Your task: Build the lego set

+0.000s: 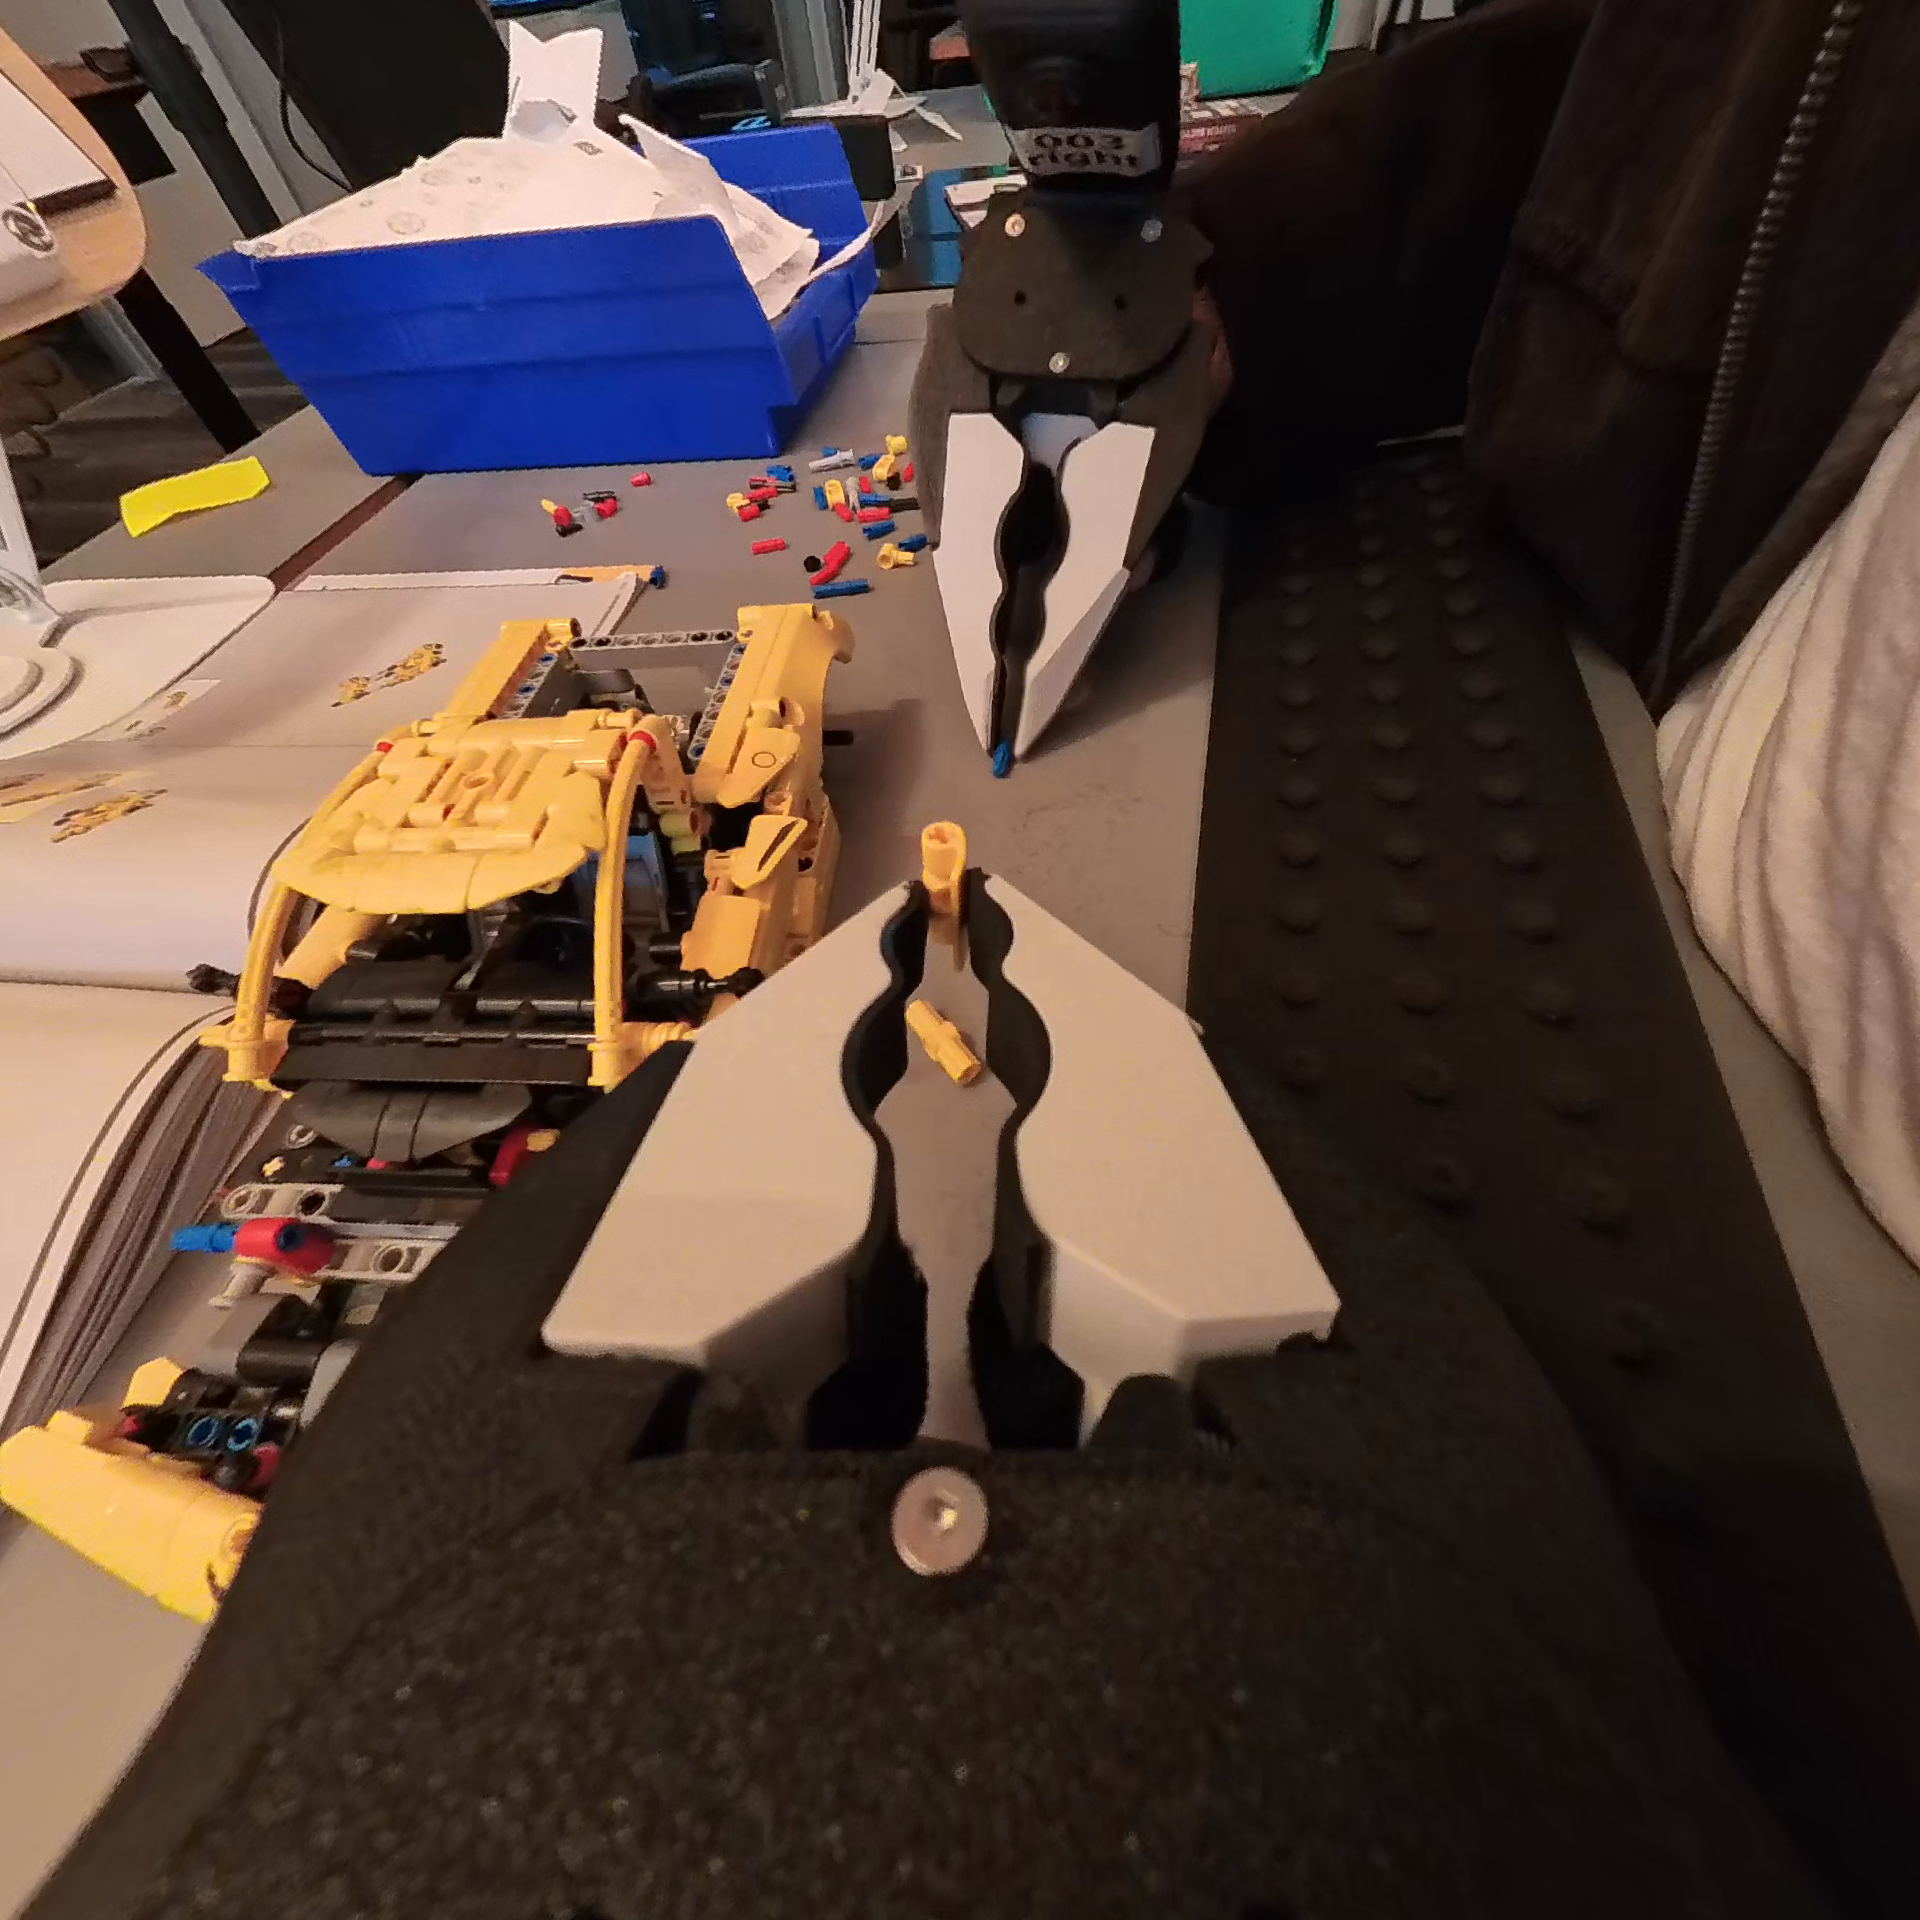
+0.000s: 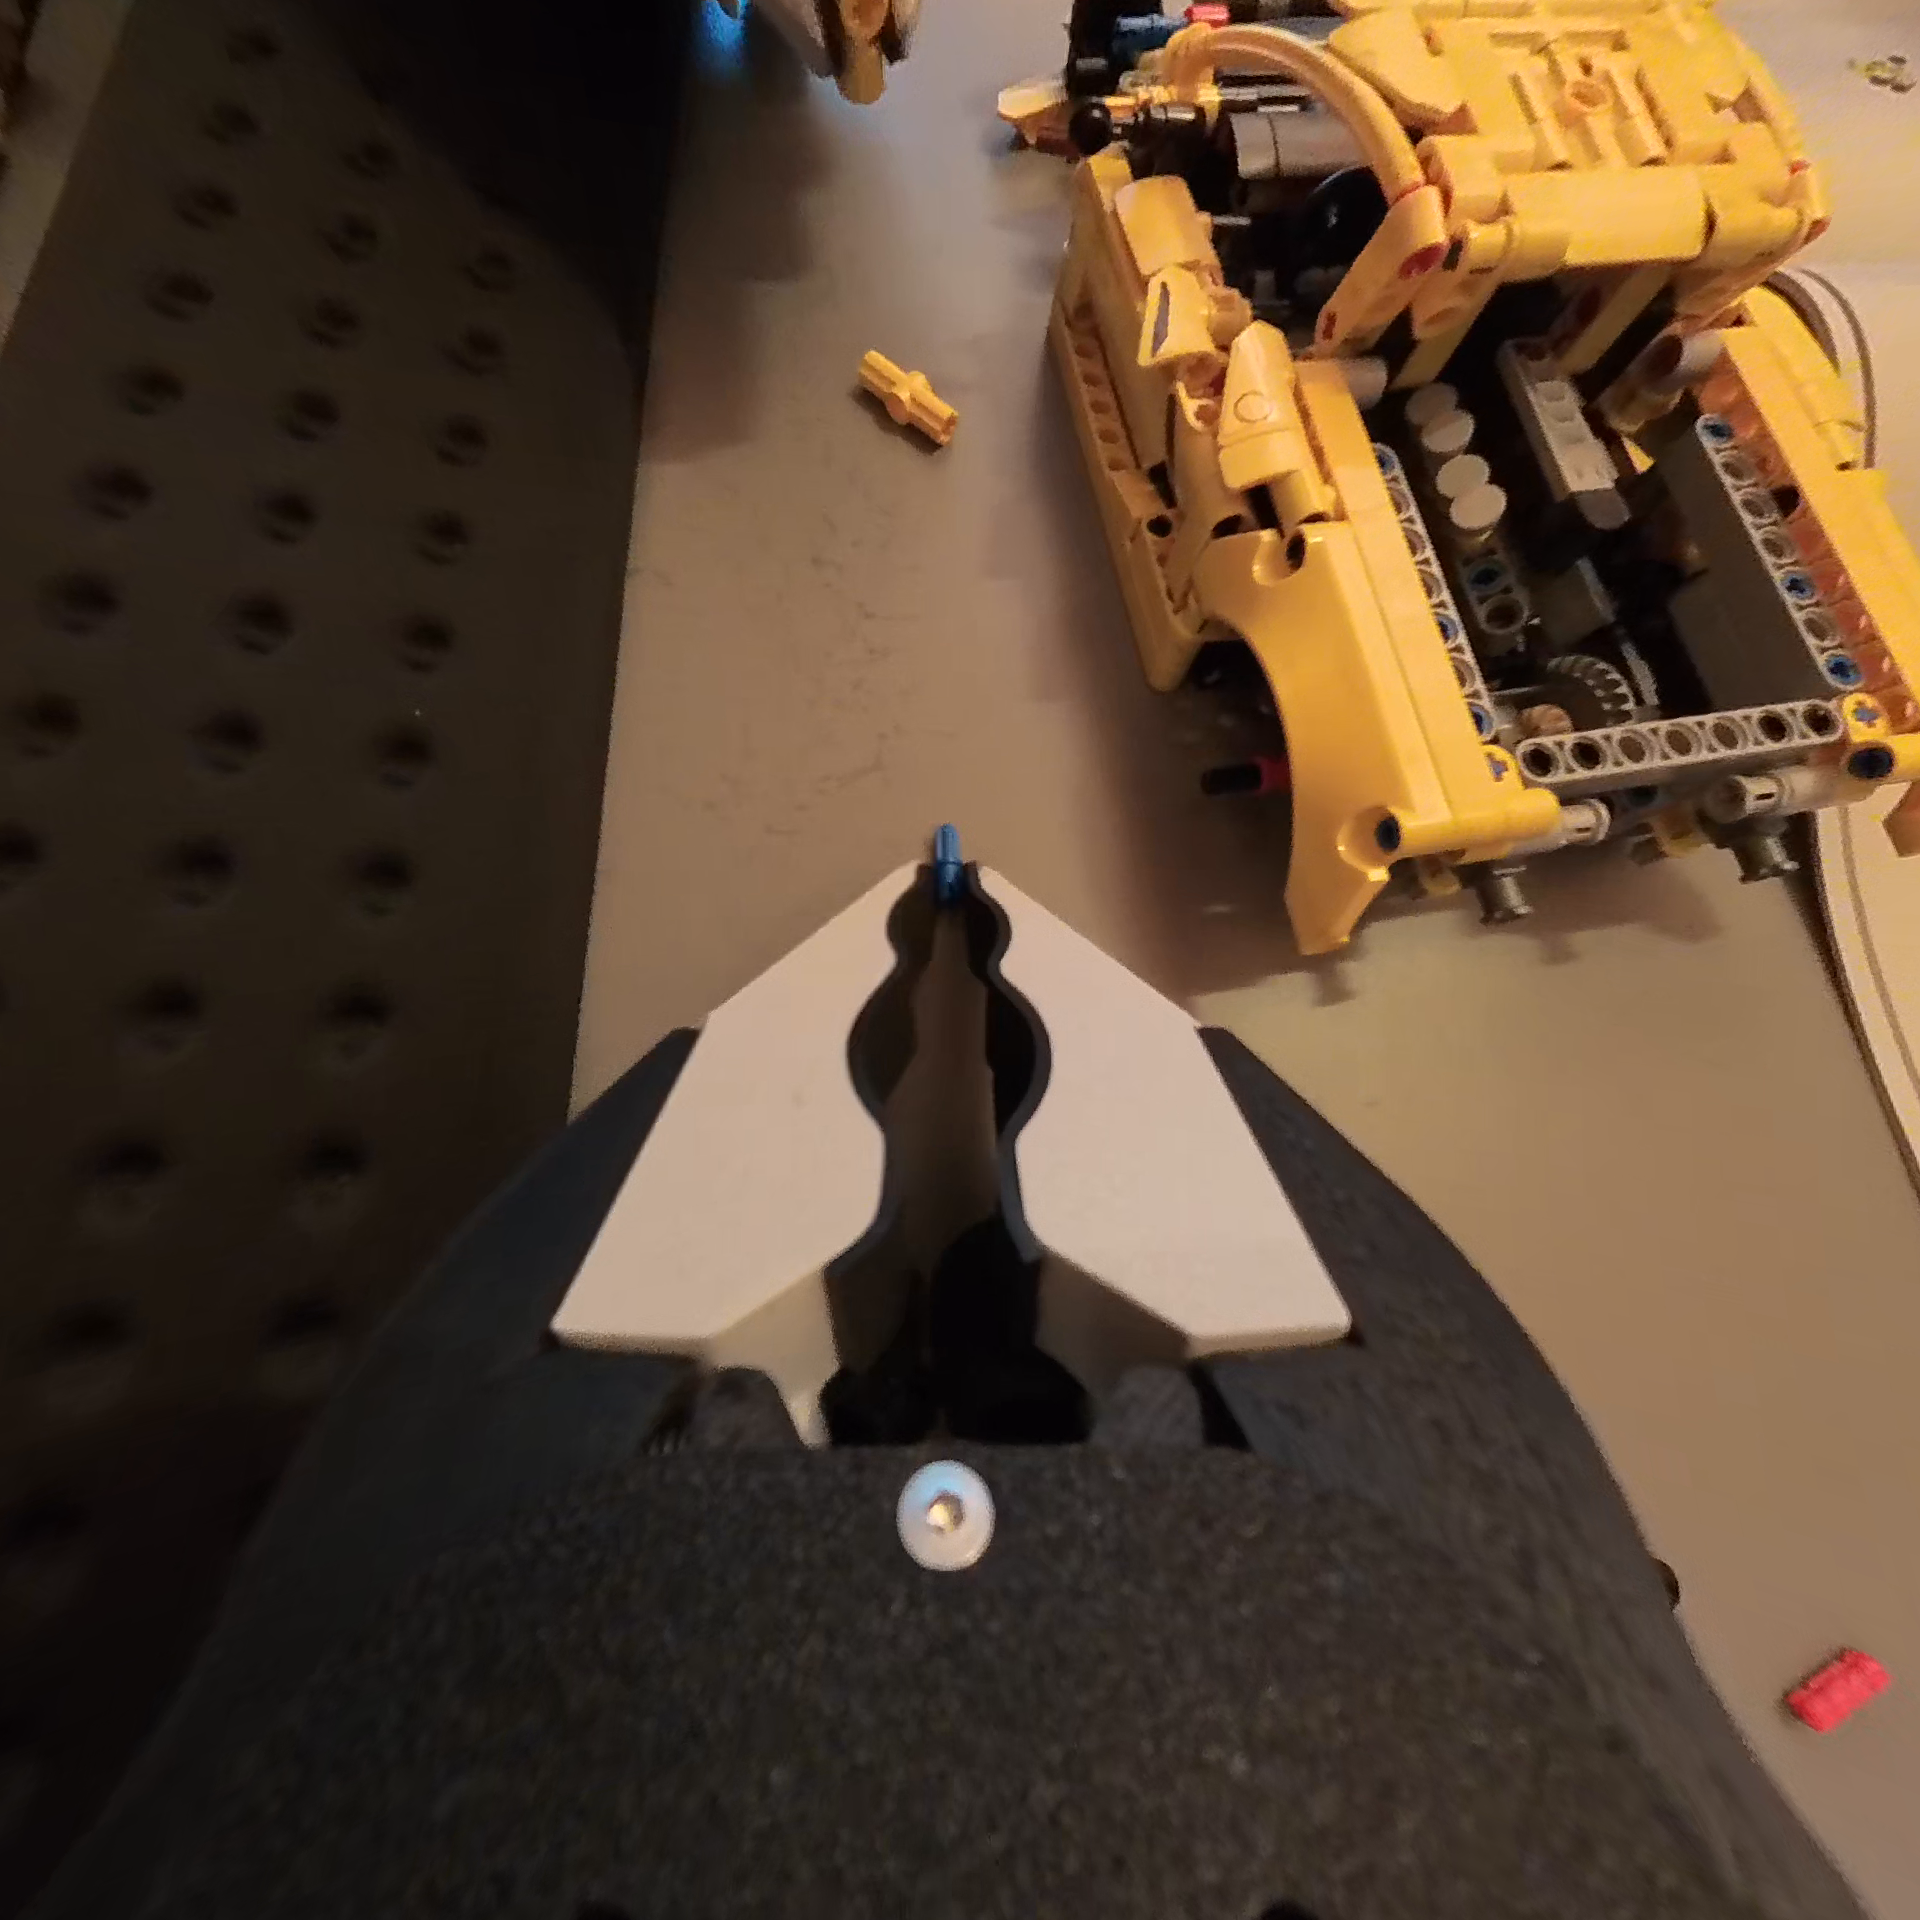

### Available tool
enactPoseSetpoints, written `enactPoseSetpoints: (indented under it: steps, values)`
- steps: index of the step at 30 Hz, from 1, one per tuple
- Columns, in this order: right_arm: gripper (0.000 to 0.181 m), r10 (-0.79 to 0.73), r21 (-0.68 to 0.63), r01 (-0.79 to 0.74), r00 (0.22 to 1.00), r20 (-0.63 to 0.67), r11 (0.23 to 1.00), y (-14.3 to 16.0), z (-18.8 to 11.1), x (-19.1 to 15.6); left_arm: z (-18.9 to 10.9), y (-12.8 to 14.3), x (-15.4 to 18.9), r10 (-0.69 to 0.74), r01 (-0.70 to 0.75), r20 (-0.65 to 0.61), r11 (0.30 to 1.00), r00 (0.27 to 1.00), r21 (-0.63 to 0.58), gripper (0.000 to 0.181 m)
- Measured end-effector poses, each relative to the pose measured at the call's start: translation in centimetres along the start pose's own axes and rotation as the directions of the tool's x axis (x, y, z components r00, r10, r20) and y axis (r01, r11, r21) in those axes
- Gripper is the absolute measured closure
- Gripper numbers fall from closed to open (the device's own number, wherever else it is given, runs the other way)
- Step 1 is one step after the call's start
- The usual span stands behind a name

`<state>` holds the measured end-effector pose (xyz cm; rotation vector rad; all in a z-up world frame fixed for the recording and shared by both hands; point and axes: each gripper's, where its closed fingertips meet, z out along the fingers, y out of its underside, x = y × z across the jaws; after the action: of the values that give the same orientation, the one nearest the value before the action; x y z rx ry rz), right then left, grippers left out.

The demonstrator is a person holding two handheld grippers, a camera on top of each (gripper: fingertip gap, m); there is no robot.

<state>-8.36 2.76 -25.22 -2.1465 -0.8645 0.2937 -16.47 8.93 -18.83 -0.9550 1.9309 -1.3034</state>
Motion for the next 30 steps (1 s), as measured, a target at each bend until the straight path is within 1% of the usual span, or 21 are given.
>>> enactPoseSetpoints:
  steps: [4, 6, 7, 9, 12, 13, 15, 17, 19, 25, 30]
  values:
    - [0.177, -0.003, -0.001, 0.003, 1.0, -0.014, 1.0, -0.1, 0.1, 0.0, -0.1, -0.2, -0.1, -0.006, 0.006, -0.001, 1.0, 1.0, 0.014, 0.174]
    - [0.177, 0.068, -0.009, -0.067, 0.998, 0.012, 0.998, -0.3, 0.1, 0.0, -0.2, -0.6, 0.0, 0.003, -0.002, -0.003, 0.999, 1.0, 0.038, 0.174]
    - [0.177, 0.088, 0.02, -0.089, 0.995, 0.038, 0.996, -1.3, 0.1, -0.3, -0.3, -0.9, 0.0, 0.011, -0.011, 0.001, 0.999, 1.0, 0.053, 0.174]
    - [0.178, 0.07, 0.083, -0.075, 0.996, 0.055, 0.994, -4.5, -0.1, -0.6, -0.6, -1.5, 0.1, 0.02, -0.02, -0.005, 0.995, 1.0, 0.094, 0.174]
    - [0.178, 0.02, 0.104, -0.03, 0.995, 0.098, 0.994, -9.6, 0.1, -1.6, -0.8, -2.3, 0.5, 0.038, -0.035, -0.019, 0.989, 0.999, 0.145, 0.174]
    - [0.178, 0.029, 0.096, -0.043, 0.989, 0.143, 0.995, -11.1, 0.3, -2.4, -0.9, -2.5, 0.6, 0.043, -0.039, -0.023, 0.987, 0.999, 0.156, 0.174]
    - [0.178, 0.038, 0.046, -0.047, 0.983, 0.182, 0.998, -12.5, 0.9, -2.9, -1.0, -2.7, 0.7, 0.048, -0.042, -0.028, 0.985, 0.998, 0.17, 0.174]
    - [0.178, 0.004, 0.029, -0.01, 0.983, 0.183, 1.0, -12.9, 1.4, -2.8, -1.1, -2.8, 0.8, 0.049, -0.043, -0.03, 0.983, 0.998, 0.176, 0.174]
    - [0.178, -0.001, 0.003, 0.001, 0.981, 0.194, 1.0, -12.6, 1.7, -2.5, -1.1, -2.9, 1.1, 0.052, -0.043, -0.043, 0.982, 0.998, 0.181, 0.174]
    - [0.178, -0.04, 0.029, 0.034, 0.973, 0.225, 0.999, -13.2, 1.2, -2.7, -1.0, -2.7, 1.4, 0.057, -0.045, -0.064, 0.984, 0.996, 0.172, 0.174]
    - [0.178, -0.079, 0.015, 0.077, 0.971, 0.225, 0.997, -13.1, 1.3, -2.8, -0.9, -2.6, 1.8, 0.051, -0.036, -0.087, 0.985, 0.995, 0.167, 0.174]
